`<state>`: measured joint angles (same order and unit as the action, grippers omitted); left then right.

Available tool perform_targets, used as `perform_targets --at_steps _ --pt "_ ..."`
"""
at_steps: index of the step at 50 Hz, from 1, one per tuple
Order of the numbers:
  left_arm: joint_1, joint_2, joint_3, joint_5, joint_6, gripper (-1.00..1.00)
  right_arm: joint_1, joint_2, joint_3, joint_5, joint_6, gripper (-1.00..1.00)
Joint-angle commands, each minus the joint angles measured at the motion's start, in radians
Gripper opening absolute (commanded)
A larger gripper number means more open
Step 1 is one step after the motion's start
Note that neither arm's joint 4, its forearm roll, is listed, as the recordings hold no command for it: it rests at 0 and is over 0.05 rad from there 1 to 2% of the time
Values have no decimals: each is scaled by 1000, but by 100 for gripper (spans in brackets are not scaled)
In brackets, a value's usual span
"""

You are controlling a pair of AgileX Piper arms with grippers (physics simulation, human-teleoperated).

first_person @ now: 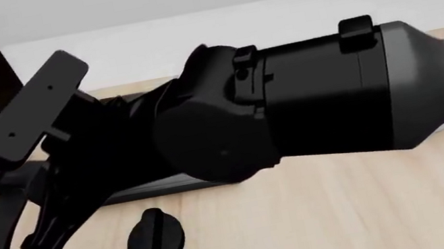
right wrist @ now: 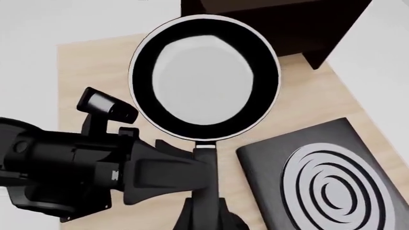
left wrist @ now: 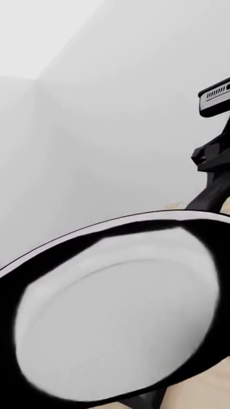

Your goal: Put the frying pan on the cabinet shelf.

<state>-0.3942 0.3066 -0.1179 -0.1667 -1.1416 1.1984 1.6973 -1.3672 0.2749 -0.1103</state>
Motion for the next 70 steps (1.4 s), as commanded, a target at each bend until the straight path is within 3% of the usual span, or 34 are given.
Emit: perform_targets --at_steps 1,28,29,61,62,70 --pt "-2 13 6 -17 -1 100 30 -15 -21 -10 9 -100" --pt "17 28 25 -41 1 100 74 -33 10 -41 13 -100" --pt "18 29 25 -42 1 -100 72 -35 11 -43 14 -100" --pt "59 17 3 -11 27 -100 73 -50 35 -59 7 -100" --pt "59 14 0 -7 28 -100 55 -63 49 -68 -7 100" --pt "60 0 -8 10 31 -100 51 -90 70 -71 20 100"
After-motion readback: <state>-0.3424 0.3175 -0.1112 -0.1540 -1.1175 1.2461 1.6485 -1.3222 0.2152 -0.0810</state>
